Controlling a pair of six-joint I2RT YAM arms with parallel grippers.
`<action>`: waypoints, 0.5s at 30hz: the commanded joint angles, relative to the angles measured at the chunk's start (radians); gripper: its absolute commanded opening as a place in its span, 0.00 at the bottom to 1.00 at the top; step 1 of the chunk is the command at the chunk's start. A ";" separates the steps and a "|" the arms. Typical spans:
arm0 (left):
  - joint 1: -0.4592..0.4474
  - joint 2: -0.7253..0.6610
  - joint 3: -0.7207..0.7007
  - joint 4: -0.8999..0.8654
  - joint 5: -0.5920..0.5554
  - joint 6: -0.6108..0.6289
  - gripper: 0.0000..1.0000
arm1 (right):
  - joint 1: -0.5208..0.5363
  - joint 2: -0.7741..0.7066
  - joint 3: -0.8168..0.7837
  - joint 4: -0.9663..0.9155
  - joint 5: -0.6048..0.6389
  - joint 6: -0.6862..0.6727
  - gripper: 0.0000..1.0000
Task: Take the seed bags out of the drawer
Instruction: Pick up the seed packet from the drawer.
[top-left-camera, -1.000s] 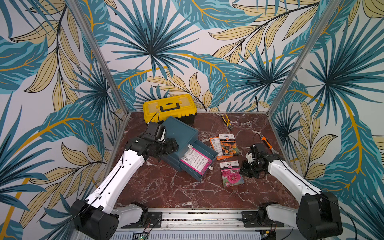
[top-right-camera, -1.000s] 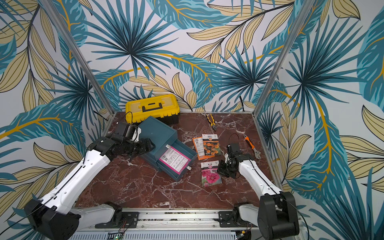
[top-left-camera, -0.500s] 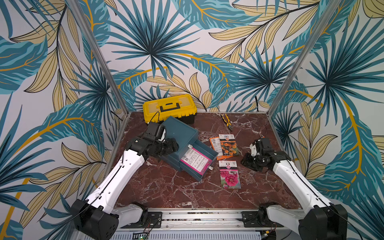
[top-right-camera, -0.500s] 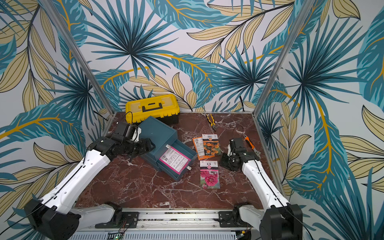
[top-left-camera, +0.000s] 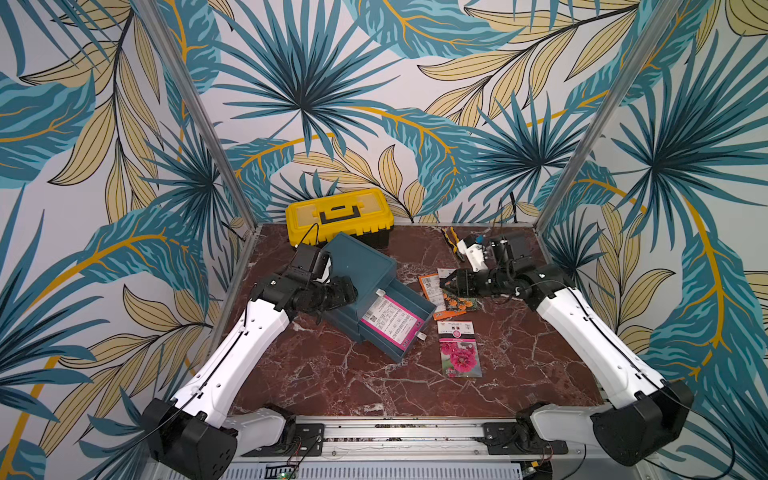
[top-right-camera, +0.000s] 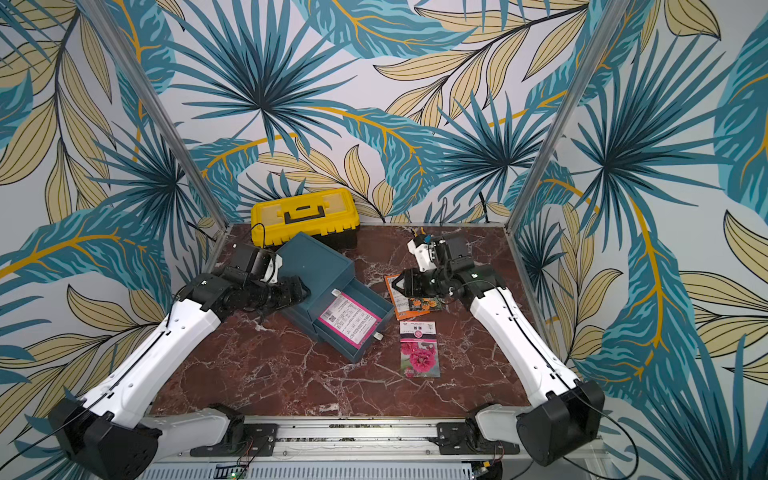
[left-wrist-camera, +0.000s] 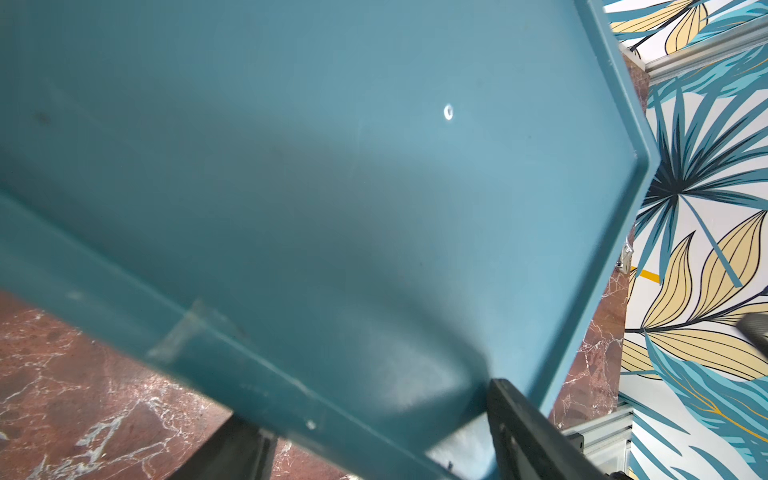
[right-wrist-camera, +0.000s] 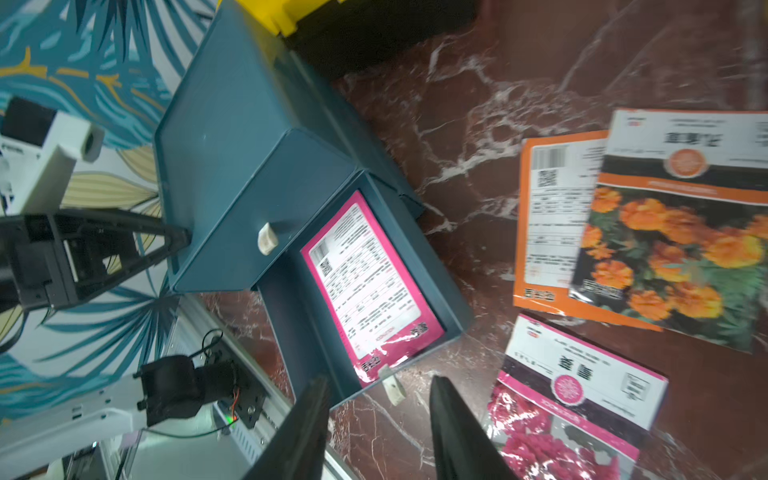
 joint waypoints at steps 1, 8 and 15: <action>-0.003 -0.011 -0.002 -0.038 -0.021 -0.001 0.81 | 0.064 0.060 0.032 -0.027 0.000 -0.063 0.45; -0.003 -0.025 -0.015 -0.045 -0.031 -0.010 0.81 | 0.157 0.179 0.085 -0.021 0.053 -0.099 0.48; -0.004 -0.036 -0.019 -0.054 -0.038 -0.017 0.81 | 0.230 0.263 0.106 -0.013 0.117 -0.108 0.50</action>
